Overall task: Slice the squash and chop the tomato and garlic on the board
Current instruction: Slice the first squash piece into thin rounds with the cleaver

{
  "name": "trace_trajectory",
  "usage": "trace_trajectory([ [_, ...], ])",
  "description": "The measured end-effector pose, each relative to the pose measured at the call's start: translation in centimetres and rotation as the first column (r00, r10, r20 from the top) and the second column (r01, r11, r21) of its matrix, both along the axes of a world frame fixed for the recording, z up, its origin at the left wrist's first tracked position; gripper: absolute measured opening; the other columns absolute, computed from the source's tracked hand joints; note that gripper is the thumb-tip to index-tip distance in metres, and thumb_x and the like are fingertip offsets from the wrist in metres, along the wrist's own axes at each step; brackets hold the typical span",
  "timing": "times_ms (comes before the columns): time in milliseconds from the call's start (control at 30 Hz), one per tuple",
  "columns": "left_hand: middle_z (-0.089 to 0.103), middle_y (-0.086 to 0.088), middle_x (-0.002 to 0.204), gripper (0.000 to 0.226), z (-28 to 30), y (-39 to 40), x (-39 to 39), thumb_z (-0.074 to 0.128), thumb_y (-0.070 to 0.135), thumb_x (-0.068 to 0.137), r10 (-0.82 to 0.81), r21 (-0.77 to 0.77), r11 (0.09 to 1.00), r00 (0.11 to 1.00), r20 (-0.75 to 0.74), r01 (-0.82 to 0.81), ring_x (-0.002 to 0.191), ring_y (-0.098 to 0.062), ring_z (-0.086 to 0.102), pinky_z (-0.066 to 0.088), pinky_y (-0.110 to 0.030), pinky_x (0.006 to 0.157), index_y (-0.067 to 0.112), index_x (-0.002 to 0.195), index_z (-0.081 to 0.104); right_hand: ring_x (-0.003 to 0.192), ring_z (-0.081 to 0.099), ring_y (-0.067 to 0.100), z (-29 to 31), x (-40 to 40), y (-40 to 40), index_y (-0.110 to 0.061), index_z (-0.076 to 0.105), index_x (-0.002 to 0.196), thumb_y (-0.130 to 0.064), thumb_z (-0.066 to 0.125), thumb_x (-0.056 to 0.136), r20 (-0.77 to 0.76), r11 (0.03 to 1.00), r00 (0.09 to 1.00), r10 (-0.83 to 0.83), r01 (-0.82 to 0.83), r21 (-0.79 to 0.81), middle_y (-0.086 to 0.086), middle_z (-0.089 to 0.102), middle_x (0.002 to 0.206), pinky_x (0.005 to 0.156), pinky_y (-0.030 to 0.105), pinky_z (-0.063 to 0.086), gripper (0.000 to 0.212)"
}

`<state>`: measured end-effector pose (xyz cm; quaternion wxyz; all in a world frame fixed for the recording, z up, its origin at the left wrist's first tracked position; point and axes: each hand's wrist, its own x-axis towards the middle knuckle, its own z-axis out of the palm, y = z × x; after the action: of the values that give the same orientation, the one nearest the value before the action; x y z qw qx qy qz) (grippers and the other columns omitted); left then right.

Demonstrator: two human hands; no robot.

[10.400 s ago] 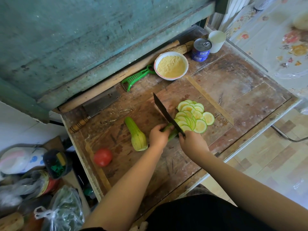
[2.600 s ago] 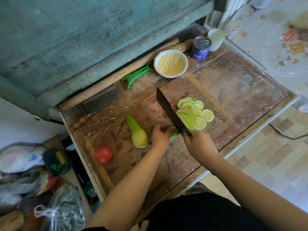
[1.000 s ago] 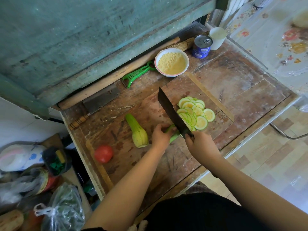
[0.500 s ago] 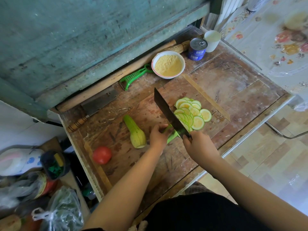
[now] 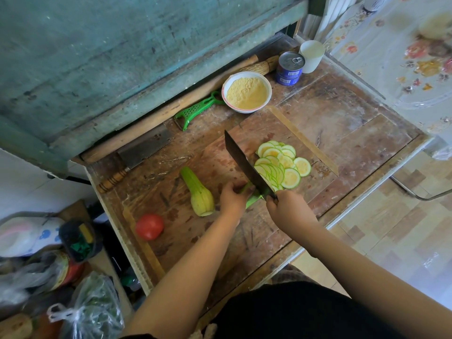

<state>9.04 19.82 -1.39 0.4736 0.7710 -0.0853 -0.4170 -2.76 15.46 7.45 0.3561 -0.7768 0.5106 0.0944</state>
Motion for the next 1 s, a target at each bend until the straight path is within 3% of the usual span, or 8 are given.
trace_trajectory([
  [167,0.061,-0.002,0.097,0.019,0.0,0.0,-0.1,0.072,0.014,0.082,0.015,-0.013,1.000,1.000,-0.011,-0.015,0.096,-0.021,0.058,0.047,-0.034,0.088,0.015,0.092,0.057,0.053,0.042,0.019,-0.6,0.4,-0.6,-0.014,0.039,0.061,-0.027,0.042,0.098,-0.029,1.000,1.000,0.010,-0.009,0.030,0.004,0.045,0.060,0.045,0.026,0.028,0.039],
  [333,0.061,-0.002,0.100,0.018,0.0,0.1,0.0,0.071,0.017,0.084,-0.003,-0.005,1.000,1.000,0.006,0.003,0.094,-0.016,0.056,0.043,-0.026,0.080,0.015,0.095,0.057,0.063,0.049,0.026,-2.0,1.2,-0.5,-0.014,0.039,0.064,-0.028,0.041,0.098,-0.069,0.999,0.998,0.007,-0.004,0.036,0.003,0.044,0.063,0.053,0.028,0.034,0.037],
  [533,0.061,-0.001,0.097,0.017,0.0,0.2,0.1,0.071,0.018,0.083,-0.025,-0.010,1.000,0.999,0.038,0.026,0.092,-0.015,0.057,0.042,-0.023,0.077,0.016,0.094,0.057,0.066,0.050,0.027,-2.3,1.0,-0.2,-0.008,0.050,0.076,-0.031,0.040,0.098,-0.058,1.000,0.998,-0.012,0.013,0.009,0.002,0.044,0.063,0.049,0.029,0.030,0.033],
  [700,0.060,-0.001,0.097,0.016,0.2,0.1,0.1,0.070,0.013,0.084,0.008,-0.036,0.999,1.000,-0.001,-0.008,0.093,-0.014,0.056,0.043,-0.025,0.082,0.014,0.093,0.057,0.056,0.046,0.023,-0.2,0.2,-0.2,-0.015,0.040,0.062,-0.029,0.044,0.097,0.032,0.999,0.999,-0.016,0.017,-0.028,0.003,0.047,0.059,0.044,0.028,0.026,0.038],
  [1000,0.057,0.008,0.087,0.014,0.0,0.2,0.1,0.069,0.013,0.085,0.009,-0.052,0.999,1.000,-0.022,-0.010,0.089,-0.012,0.055,0.040,-0.022,0.077,0.014,0.093,0.057,0.050,0.042,0.021,1.0,-0.4,0.3,-0.013,0.040,0.059,-0.028,0.044,0.098,0.042,0.999,0.999,-0.001,0.003,-0.037,0.005,0.044,0.057,0.045,0.027,0.027,0.041],
])
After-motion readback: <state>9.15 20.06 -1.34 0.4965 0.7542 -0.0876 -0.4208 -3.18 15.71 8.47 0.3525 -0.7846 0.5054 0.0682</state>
